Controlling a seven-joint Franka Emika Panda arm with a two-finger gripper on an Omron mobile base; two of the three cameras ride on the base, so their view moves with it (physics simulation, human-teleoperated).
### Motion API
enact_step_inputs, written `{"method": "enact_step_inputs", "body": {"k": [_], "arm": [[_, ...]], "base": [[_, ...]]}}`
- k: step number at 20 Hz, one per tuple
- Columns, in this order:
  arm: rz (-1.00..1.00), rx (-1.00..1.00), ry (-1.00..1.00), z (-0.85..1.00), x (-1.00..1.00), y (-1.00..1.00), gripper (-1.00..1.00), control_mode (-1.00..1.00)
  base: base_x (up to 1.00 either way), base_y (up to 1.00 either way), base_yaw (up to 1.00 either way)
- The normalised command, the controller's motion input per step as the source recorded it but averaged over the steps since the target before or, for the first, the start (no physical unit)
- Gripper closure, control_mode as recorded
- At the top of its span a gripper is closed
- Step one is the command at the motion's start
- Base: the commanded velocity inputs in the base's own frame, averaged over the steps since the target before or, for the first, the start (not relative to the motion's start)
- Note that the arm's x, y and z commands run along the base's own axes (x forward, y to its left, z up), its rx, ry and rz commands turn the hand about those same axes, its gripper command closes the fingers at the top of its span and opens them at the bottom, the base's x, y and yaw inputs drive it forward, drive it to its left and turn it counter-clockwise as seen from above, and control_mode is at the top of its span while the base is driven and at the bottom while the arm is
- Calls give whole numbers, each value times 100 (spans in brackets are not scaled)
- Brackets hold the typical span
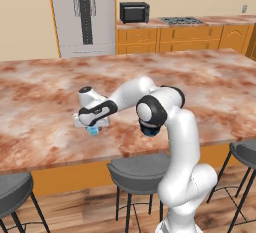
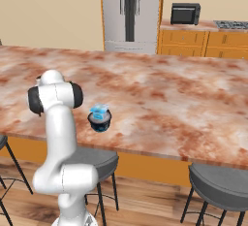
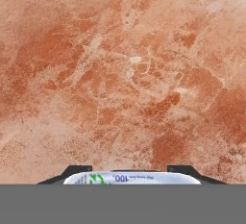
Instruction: Stack the yogurt containers by placing the smaller containers on top of the larger containers.
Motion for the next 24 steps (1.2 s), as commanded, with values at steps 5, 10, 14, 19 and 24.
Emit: {"method": "enact_step_inputs", "body": {"k": [5,10,14,19,24], "arm": [[0,0,0,28,-5,-31,100,-100],[-2,0,-5,85,-25,-42,100,-100],[-2,0,-14,76,-33,-26,100,-100],[-1,0,-19,70,-47,-16,100,-100],[0,0,-23,71,-63,-37,100,-100]], "base": [[0,0,0],[0,0,0],[0,0,0],[0,0,0],[0,0,0]]}}
